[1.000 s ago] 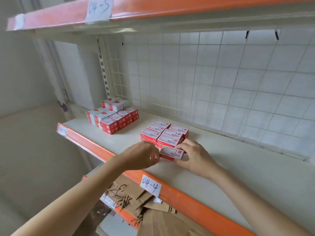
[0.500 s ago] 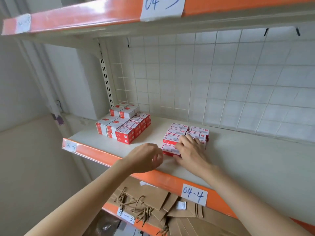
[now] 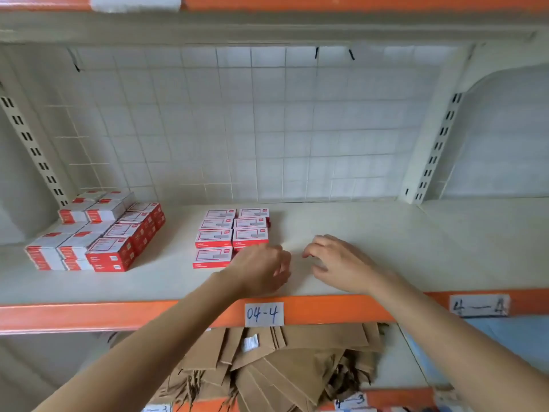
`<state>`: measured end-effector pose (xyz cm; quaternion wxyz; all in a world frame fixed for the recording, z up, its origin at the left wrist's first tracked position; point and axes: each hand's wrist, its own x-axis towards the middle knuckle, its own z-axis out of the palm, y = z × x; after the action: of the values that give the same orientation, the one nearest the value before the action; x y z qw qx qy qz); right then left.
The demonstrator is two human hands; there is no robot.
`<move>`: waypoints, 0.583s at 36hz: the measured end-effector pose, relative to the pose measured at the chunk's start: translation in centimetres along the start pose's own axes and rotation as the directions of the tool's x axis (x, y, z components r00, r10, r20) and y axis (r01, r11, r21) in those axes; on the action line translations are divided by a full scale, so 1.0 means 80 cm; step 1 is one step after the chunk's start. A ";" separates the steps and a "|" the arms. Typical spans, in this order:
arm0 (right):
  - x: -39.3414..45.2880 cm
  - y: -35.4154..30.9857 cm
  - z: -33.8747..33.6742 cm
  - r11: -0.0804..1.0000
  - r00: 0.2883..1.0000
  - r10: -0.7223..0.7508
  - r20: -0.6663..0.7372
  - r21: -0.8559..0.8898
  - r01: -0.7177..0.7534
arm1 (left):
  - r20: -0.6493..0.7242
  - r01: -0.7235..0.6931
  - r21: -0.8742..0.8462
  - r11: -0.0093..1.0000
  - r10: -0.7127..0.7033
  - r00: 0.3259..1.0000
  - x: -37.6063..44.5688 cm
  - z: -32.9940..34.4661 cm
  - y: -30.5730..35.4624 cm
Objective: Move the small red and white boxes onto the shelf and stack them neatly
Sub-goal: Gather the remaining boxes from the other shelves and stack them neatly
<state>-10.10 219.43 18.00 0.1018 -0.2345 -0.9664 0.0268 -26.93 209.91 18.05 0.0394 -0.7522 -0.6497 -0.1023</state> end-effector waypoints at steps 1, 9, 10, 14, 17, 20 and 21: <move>-0.011 0.009 -0.004 1.000 1.000 0.022 -0.006 -0.011 -0.022 | 0.003 -0.017 0.000 1.000 0.017 1.000 0.010 0.000 0.009; -0.114 0.090 -0.033 0.977 0.977 0.206 -0.055 -0.053 -0.209 | 0.035 -0.152 -0.034 0.988 0.153 0.988 0.088 0.014 0.108; -0.132 0.102 -0.038 0.971 0.972 0.226 -0.057 -0.060 -0.229 | 0.038 -0.167 -0.041 0.985 0.168 0.985 0.100 0.015 0.127; -0.213 0.157 -0.067 0.940 0.942 0.330 -0.065 -0.067 -0.334 | 0.024 -0.228 -0.092 0.969 0.231 0.973 0.149 0.019 0.216; -0.280 0.199 -0.091 0.907 0.906 0.412 -0.099 -0.051 -0.418 | 0.018 -0.308 -0.112 0.945 0.312 0.950 0.185 0.027 0.292; -0.350 0.237 -0.110 0.871 0.871 0.480 -0.107 -0.057 -0.487 | 0.018 -0.365 -0.138 0.921 0.371 0.929 0.217 0.038 0.368; -0.372 0.249 -0.115 0.860 0.860 0.498 -0.109 -0.068 -0.506 | 0.022 -0.376 -0.145 0.915 0.383 0.923 0.226 0.042 0.391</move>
<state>26.58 223.53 19.56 0.1223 -0.4836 -0.8667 -0.0034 6.68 223.31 20.76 -0.0099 -0.8672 -0.4836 -0.1185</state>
